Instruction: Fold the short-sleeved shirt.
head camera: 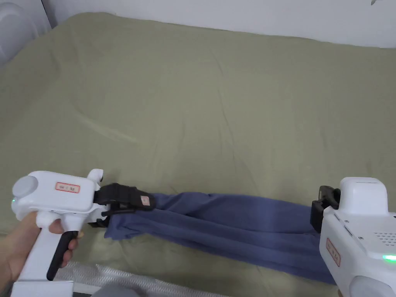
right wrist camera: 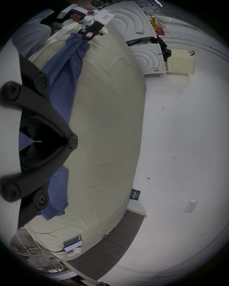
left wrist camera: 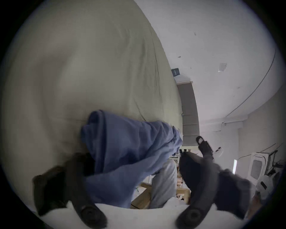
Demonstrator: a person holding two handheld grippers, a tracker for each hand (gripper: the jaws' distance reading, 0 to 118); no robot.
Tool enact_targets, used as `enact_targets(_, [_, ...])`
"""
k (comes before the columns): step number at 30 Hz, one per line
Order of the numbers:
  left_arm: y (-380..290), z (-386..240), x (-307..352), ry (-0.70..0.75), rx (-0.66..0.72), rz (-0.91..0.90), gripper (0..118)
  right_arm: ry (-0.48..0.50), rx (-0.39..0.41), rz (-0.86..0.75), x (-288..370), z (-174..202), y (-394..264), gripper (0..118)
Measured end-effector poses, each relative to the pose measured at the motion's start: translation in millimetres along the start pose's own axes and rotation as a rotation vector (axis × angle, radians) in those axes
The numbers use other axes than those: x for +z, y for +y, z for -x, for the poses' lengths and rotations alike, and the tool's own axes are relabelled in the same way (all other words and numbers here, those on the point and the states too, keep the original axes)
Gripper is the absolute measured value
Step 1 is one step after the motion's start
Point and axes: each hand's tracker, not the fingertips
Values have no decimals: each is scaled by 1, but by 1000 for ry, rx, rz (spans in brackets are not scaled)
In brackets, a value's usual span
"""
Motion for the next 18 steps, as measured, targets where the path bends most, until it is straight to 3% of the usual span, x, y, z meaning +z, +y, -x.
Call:
enact_targets(1, [3,1,-5,72,4,-10,58,0,-2,-5,0,0,1,0])
enact_targets(2, [5,2,-9,185,-2,-28,10,1,-6,-8,1,-1,3,0])
enact_targets(3, [6,6,-8,203,9,-34,11,6,-14,-12,3,-2,4,0])
enact_targets(4, [5,6,-4,105,19,-43,11,14,-17,-13,5,-2,5,0])
enact_targets(10, [-2,-26,32,161,-19,-98,11,18,-23,-34,10,-9,11,0])
enact_targets(13, [-4,-40,63,249,-26,-146,11,22,-47,-49,11,-13,15,0])
enact_targets(18, [-19,-100,82,461,-200,-178,11,17,-46,-57,15,-22,15,0])
